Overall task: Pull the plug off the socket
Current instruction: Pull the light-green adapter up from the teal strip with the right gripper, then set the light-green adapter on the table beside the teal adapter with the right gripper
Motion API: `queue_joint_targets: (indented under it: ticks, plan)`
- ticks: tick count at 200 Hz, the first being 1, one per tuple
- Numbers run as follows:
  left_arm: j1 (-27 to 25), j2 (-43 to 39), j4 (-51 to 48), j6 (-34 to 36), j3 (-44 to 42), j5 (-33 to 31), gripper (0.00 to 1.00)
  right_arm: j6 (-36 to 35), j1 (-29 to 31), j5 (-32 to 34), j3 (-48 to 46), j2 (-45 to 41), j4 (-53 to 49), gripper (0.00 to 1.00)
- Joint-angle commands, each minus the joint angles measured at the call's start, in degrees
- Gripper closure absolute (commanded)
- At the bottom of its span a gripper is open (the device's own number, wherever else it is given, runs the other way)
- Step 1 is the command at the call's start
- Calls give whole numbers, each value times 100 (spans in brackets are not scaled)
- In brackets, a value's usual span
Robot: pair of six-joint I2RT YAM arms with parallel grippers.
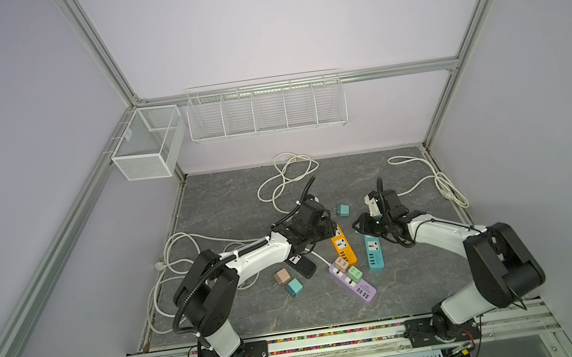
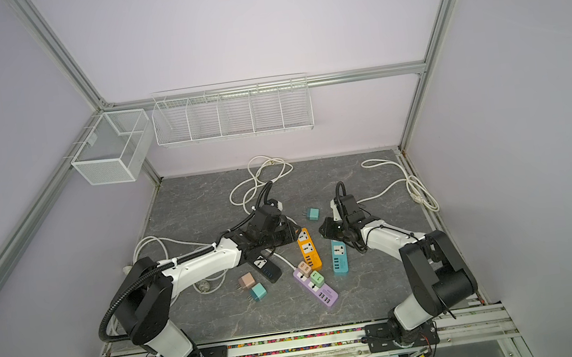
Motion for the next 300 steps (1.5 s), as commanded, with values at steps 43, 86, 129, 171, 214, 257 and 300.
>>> queue_joint_targets:
  ticks: [43, 86, 129, 171, 214, 257, 300]
  plan:
    - [68, -155, 56, -67, -128, -208, 55, 88, 31, -120, 497, 801, 510, 73]
    - [109, -183, 68, -79, -181, -193, 55, 38, 31, -189, 867, 1241, 547, 72]
    - [133, -171, 86, -95, -199, -155, 54, -36, 31, -180, 954, 1470, 475, 68]
    - [155, -161, 104, -97, -182, -109, 55, -186, 31, -36, 991, 1277, 230, 53]
    - [150, -215, 104, -107, -155, -75, 55, -490, 32, 255, 1101, 751, -293, 32]
    - [150, -398, 86, -124, -249, -22, 54, -778, 84, 642, 1153, 206, -917, 25]
    - [150, -714, -19, -121, -508, 50, 55, -1070, 385, 1055, 1066, -491, -1541, 22]
